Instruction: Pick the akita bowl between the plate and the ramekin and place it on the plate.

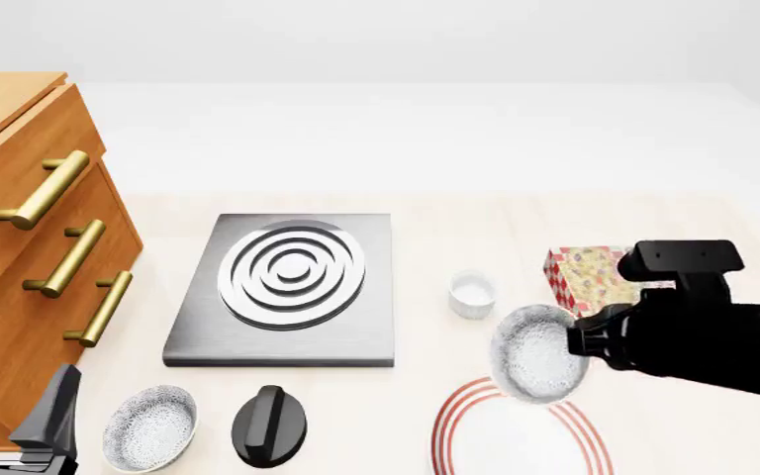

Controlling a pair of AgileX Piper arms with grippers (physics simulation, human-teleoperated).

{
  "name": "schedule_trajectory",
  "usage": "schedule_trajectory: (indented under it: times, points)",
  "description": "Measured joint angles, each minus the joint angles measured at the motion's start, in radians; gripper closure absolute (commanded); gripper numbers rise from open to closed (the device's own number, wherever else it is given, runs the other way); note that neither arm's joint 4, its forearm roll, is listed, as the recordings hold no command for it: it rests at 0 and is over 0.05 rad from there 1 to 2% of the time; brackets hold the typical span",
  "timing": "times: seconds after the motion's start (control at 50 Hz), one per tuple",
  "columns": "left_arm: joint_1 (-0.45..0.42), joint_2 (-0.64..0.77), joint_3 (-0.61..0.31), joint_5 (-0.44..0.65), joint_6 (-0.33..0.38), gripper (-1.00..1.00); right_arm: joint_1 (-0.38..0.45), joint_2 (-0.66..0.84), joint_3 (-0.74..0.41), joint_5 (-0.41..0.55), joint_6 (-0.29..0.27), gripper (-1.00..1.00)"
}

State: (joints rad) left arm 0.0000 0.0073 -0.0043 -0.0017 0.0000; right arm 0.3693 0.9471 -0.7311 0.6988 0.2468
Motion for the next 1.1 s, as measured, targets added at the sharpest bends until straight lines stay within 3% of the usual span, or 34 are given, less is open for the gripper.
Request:
schedule_trajectory:
  times: [0.54, 0.88, 1.1]
  points:
    - [0.0, 0.0, 0.0, 0.0, 0.0, -1.0, 0.056, -0.085, 0.204, -0.026, 0.047, 1.0]
    - [0.0, 0.0, 0.0, 0.0, 0.0, -1.0, 0.138, -0.003, 0.287, -0.133, 0.139, 1.0]
    - [0.0, 0.0, 0.0, 0.0, 0.0, -1.0, 0.158, 0.037, 0.312, -0.177, 0.161, 1.0]
